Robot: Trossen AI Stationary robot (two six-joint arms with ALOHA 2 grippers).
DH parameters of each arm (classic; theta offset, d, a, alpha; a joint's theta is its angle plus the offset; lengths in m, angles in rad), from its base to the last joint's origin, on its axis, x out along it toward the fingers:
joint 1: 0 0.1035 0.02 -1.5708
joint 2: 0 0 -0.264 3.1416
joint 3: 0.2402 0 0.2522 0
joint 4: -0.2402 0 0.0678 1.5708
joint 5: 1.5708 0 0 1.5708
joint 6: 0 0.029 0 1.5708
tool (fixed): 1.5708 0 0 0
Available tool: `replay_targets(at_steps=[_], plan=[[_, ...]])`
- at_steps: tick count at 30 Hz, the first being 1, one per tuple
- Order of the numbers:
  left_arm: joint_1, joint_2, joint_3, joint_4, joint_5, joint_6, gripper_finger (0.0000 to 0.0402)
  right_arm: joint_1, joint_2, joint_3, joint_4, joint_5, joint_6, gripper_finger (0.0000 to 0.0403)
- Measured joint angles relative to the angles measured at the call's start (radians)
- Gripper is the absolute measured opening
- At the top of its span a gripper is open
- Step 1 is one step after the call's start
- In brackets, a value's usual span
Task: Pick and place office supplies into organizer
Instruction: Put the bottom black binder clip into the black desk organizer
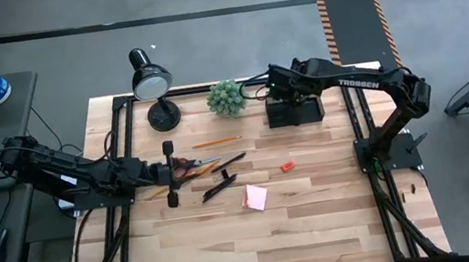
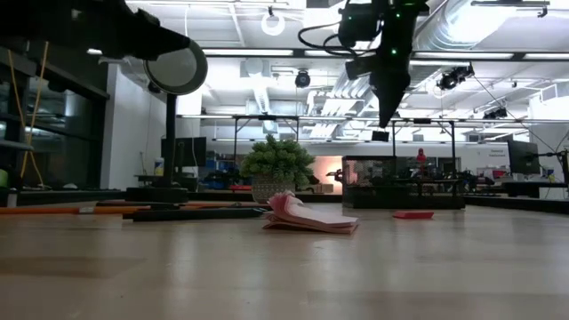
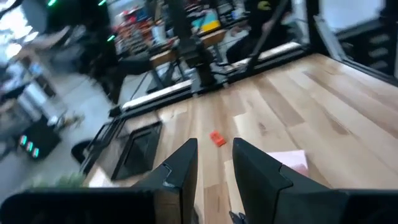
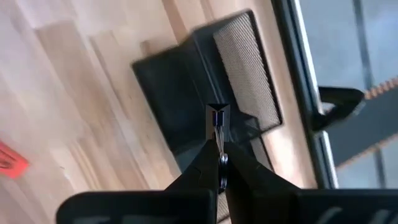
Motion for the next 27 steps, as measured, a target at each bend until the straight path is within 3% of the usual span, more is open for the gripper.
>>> replay_targets(at_steps=[8, 20, 27], plan=[[0.000, 0.000, 0.002, 0.030, -0.192, -0.227, 0.0090, 0.004, 0.000, 0.000, 0.027, -0.061, -0.042, 0.0002], [-0.001, 0.000, 0.066, -0.032, -0.134, -0.170, 0.0090, 0.004, 0.000, 0.000, 0.026, -0.062, -0.042, 0.0004], [0.000, 0.000, 0.065, -0.191, -0.348, -0.443, 0.0090, 0.004, 0.000, 0.000, 0.027, -0.072, -0.049, 0.0004]])
